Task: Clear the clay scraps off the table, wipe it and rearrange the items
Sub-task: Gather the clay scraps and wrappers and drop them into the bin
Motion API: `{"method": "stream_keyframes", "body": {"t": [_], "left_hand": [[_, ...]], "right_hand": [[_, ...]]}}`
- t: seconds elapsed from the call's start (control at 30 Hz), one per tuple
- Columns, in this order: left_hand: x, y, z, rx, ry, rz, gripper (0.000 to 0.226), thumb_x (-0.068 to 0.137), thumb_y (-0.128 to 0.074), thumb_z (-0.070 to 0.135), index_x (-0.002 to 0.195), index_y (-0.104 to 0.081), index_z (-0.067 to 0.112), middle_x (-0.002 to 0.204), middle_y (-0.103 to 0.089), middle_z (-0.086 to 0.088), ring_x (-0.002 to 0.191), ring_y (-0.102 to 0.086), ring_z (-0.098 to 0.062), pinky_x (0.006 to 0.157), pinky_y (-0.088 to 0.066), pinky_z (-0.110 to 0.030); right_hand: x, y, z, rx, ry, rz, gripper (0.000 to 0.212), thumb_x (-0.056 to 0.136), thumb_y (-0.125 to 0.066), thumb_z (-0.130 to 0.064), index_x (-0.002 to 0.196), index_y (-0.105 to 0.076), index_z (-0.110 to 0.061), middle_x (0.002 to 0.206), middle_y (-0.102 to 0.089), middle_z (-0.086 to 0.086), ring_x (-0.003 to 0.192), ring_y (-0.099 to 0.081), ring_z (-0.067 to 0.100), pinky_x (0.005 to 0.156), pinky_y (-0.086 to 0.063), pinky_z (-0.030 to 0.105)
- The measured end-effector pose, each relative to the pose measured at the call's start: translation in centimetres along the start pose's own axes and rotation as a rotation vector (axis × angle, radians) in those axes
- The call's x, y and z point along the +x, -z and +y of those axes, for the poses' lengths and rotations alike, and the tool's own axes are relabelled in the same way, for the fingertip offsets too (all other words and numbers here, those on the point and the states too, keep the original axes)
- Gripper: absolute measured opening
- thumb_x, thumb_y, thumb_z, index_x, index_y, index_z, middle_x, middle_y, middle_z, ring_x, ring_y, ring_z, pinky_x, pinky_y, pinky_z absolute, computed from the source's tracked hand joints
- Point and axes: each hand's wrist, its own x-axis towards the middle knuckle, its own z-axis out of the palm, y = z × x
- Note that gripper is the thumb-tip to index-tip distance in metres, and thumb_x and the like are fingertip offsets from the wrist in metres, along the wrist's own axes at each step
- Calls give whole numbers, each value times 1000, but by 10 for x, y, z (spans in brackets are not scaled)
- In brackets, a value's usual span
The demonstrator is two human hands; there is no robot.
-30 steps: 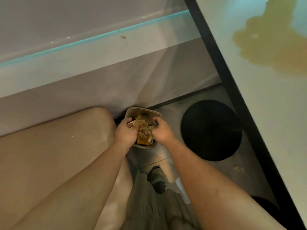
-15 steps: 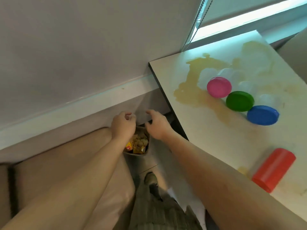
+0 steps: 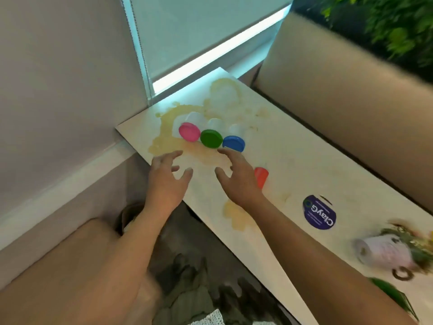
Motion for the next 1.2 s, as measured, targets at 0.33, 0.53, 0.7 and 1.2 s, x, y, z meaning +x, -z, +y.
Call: {"method": "stream_keyframes", "body": {"t": [0.33, 0.53, 0.7, 1.2], "left_hand": [[-128, -157, 130, -37, -216, -201, 47, 94, -71, 34, 139, -57, 33, 134, -44, 4, 105, -64, -11, 93, -49, -23], [-228, -246, 183, -46, -254, -333, 45, 93, -74, 32, 136, -60, 33, 130, -46, 8, 99, -63, 3, 75, -47, -5], [-289, -294, 203, 0, -288, -479, 45, 92, -73, 31, 135, -60, 31, 131, -48, 4, 99, -64, -3, 87, -51, -19], [-386, -395, 224, 137, -332, -947, 51, 92, -71, 37, 140, -54, 33, 132, -52, 3, 96, -62, -6, 83, -56, -30]], "right_hand": [[-165, 171, 134, 84, -166, 287, 37, 95, -64, -15, 130, -61, -23, 145, -53, 0, 133, -49, 13, 112, -36, 24], [-263, 242, 212, 138, -292, 375, 35, 96, -62, -23, 131, -61, -28, 141, -54, -7, 132, -47, 7, 113, -42, 37], [-329, 275, 255, 186, -443, 483, 30, 95, -62, -17, 125, -63, -25, 131, -57, -5, 116, -53, 10, 93, -42, 16], [-465, 284, 385, 56, -1106, 379, 78, 89, -66, -29, 157, -28, -29, 161, -22, 15, 147, -23, 37, 114, -37, 49]]}}
